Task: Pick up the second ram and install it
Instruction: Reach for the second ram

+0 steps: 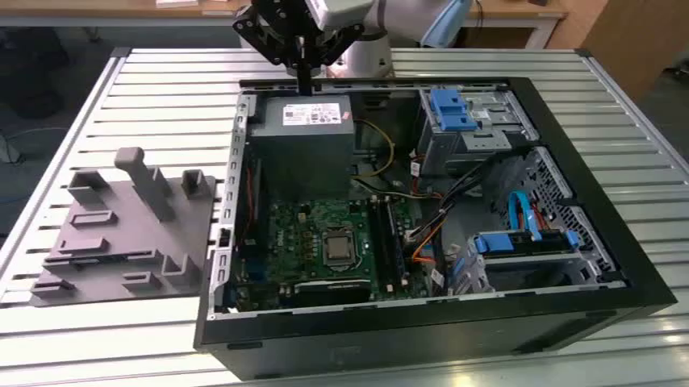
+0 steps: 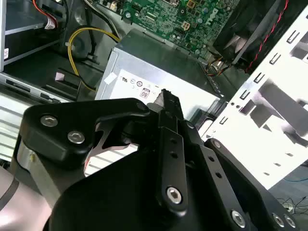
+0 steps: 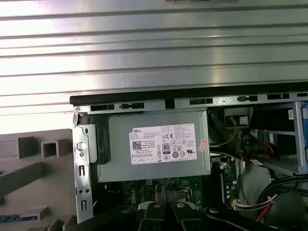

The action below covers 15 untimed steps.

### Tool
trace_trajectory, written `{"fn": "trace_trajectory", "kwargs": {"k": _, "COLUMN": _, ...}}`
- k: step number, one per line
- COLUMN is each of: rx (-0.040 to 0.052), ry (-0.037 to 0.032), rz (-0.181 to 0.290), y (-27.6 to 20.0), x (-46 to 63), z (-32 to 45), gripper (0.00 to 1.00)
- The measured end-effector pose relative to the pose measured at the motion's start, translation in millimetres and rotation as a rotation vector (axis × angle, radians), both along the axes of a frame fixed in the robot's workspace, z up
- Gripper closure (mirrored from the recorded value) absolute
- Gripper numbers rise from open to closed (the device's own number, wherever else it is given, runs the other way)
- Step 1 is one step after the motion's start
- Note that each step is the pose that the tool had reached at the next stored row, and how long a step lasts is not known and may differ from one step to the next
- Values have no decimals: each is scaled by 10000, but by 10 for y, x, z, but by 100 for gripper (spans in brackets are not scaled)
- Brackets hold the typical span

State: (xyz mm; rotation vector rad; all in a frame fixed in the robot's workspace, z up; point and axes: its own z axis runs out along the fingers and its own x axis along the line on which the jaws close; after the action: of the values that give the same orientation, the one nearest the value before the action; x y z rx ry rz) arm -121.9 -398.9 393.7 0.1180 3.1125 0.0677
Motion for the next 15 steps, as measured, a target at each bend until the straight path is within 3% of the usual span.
{"fn": "trace_trajectory", "kwargs": {"k": 8, "rx": 0, "ry": 0, "rz": 1, "y": 0, "x": -56, "z": 1, "gripper": 90}}
{"fn": "trace_trajectory", "kwargs": {"k": 15, "rx": 0, "ry": 1, "rz": -1, "y": 0, "x": -343, "z": 1, "gripper": 90}}
